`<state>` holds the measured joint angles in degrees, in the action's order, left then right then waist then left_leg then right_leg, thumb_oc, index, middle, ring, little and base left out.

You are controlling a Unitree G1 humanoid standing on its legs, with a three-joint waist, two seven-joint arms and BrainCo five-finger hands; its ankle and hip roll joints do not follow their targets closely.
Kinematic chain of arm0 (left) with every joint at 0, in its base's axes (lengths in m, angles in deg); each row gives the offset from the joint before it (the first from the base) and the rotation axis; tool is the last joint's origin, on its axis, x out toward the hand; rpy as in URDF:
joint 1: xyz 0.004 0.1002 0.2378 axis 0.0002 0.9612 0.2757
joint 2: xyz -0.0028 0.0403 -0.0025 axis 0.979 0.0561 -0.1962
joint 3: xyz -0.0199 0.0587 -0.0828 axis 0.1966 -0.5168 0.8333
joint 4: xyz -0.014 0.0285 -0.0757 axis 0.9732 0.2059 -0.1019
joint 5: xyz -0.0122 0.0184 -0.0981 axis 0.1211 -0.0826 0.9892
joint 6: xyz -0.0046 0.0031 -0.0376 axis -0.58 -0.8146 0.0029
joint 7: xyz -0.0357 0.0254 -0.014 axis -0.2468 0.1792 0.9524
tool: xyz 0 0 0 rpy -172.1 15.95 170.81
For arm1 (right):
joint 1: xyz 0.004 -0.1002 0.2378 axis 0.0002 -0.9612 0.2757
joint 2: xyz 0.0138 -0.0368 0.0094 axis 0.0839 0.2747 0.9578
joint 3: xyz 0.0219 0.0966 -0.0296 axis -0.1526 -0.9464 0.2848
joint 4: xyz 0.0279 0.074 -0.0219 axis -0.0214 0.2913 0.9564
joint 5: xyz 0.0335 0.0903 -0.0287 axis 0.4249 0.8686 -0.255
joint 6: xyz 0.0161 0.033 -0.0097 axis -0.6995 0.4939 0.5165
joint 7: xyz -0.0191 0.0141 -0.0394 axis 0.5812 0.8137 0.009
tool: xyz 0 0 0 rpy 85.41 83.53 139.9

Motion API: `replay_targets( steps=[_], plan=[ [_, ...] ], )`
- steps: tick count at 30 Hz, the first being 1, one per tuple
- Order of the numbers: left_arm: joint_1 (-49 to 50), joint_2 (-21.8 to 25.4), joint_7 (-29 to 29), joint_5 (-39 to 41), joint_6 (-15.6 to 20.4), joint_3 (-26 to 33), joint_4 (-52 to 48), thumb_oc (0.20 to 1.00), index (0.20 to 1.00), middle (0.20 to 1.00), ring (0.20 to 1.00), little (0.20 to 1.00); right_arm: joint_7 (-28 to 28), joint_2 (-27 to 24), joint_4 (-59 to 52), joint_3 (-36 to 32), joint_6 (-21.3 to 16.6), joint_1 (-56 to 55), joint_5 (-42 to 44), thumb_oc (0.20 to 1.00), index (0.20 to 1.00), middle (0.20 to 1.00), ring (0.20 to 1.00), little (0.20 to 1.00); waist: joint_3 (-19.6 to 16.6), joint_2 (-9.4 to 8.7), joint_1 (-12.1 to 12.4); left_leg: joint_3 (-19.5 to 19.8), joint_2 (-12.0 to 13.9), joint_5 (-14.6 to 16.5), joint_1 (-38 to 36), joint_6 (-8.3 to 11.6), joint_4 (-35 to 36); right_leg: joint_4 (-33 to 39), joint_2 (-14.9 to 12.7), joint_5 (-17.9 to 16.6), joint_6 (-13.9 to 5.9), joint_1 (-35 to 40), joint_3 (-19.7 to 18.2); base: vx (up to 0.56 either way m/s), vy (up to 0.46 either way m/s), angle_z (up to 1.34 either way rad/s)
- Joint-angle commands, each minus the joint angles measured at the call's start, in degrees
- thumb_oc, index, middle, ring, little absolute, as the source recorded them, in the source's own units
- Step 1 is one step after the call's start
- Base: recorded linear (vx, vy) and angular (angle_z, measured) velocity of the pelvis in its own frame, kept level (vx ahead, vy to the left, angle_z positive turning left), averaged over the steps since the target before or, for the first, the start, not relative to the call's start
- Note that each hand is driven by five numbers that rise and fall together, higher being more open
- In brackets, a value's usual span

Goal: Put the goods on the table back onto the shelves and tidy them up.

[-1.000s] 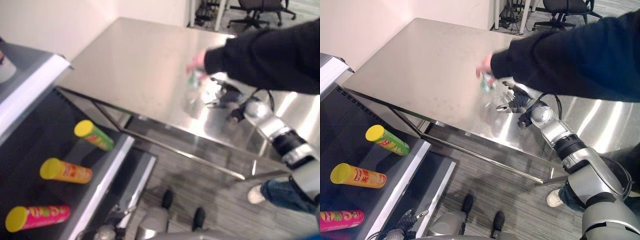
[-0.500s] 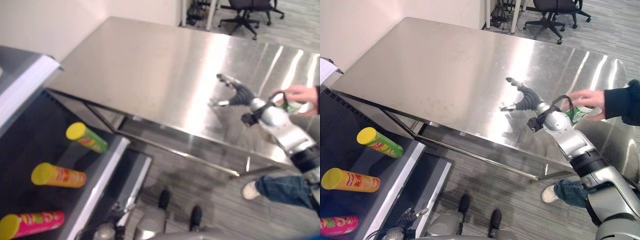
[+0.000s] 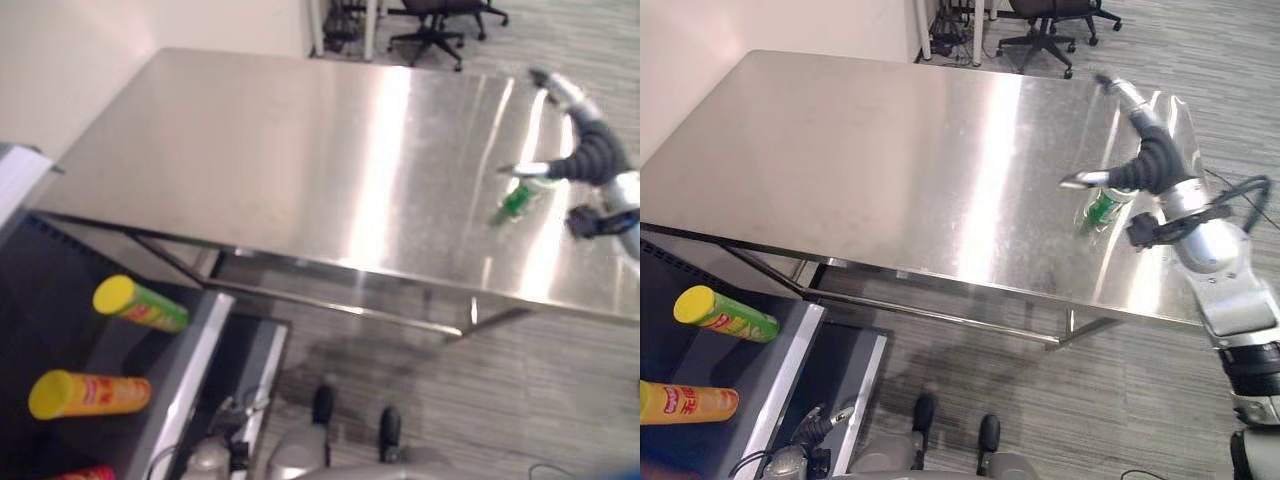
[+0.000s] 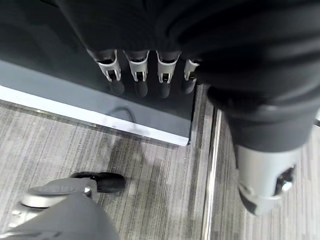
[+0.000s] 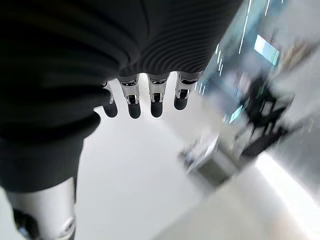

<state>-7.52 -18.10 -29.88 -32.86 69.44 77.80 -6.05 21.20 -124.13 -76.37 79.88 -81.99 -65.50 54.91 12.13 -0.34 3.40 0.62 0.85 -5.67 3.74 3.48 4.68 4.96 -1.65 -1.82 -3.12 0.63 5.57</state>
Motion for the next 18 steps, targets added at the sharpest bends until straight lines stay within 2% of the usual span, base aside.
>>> replay_targets(
  steps=[1, 6, 18],
  plan=[
    [-0.94, 1.75, -1.26, -0.98, 1.1, 0.5, 1.32, 1.0, 1.0, 1.0, 1.0, 1.0, -5.06, -1.72, 0.88, -5.36, -1.52, -5.2, -1.57, 1.0, 1.0, 1.0, 1.0, 1.0, -3.43, -2.86, -1.43, -2.57, 4.52, 10.22, 2.75, 3.18, -10.0, -8.26, -9.11, 8.99, -10.41, -0.09, -0.37, 0.01, 0.004, -0.21],
    [-0.38, 2.21, -1.06, -1.08, 0.87, 0.33, 0.85, 1.0, 1.0, 1.0, 1.0, 1.0, -7.15, 1.15, 6.93, -10.85, -0.04, -11.04, -0.37, 1.0, 1.0, 1.0, 1.0, 1.0, -3.1, -2.76, -2.03, -3.42, 4.54, 10.62, 2.74, 2.82, -10.28, -8.06, -9.35, 8.56, -10.54, -0.8, -0.99, 0.01, 0.004, -0.19],
    [-0.3, 4.86, 0.17, -0.37, 0.96, -1.28, -2.27, 1.0, 1.0, 1.0, 1.0, 1.0, -5.69, 5.21, 13.92, -7.87, 0.17, -8.41, 7.68, 1.0, 1.0, 1.0, 1.0, 1.0, -2.25, -1.68, -1.62, -3.11, 4.33, 10.33, 2.64, 3.02, -9.93, -8.17, -9.35, 8.81, -10.4, -1.02, -1.33, 0.01, -0.014, -0.05]
  ],
)
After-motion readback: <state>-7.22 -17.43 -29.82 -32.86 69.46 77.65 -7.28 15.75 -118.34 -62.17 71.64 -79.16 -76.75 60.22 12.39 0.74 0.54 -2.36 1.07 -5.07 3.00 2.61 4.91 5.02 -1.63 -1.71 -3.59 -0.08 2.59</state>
